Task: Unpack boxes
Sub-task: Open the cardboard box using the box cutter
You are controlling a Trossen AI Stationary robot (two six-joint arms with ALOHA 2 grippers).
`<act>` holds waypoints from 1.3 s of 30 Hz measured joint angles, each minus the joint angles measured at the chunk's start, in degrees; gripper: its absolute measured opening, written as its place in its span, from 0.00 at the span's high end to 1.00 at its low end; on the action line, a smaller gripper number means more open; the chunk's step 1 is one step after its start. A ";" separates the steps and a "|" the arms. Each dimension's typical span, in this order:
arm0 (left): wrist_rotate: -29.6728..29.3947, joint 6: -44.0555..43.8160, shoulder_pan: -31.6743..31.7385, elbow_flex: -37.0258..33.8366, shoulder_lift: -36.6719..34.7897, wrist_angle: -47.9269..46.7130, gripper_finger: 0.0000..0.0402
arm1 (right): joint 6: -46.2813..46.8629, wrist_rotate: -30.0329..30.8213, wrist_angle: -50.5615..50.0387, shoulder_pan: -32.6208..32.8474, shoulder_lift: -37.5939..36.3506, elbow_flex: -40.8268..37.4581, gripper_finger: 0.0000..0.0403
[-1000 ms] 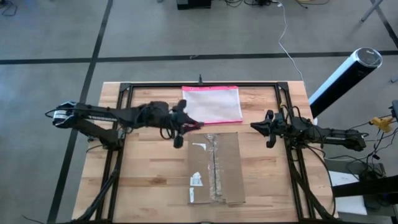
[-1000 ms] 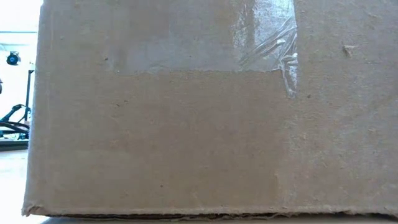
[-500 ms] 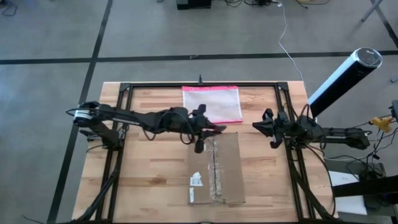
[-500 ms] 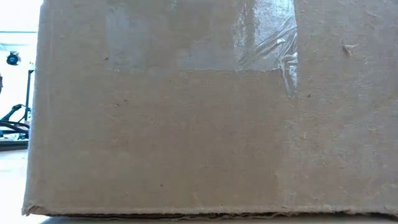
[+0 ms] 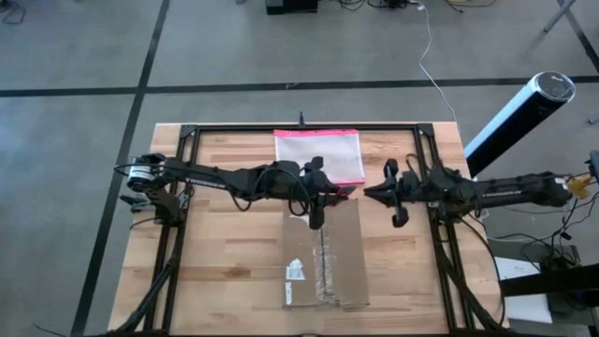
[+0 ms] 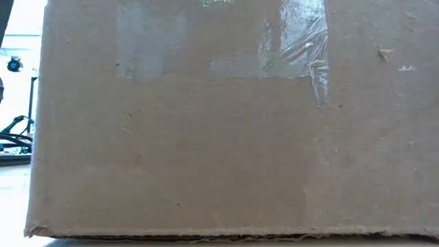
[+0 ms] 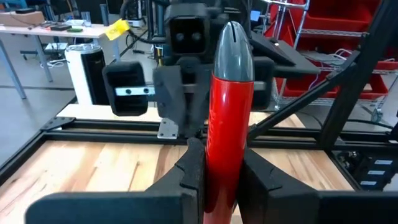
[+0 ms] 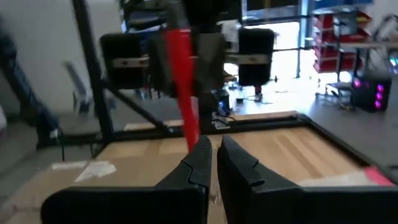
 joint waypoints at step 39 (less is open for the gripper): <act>-4.10 1.06 -0.36 -0.11 -5.99 -7.57 0.90 | -5.89 2.76 3.14 3.39 27.98 14.14 0.66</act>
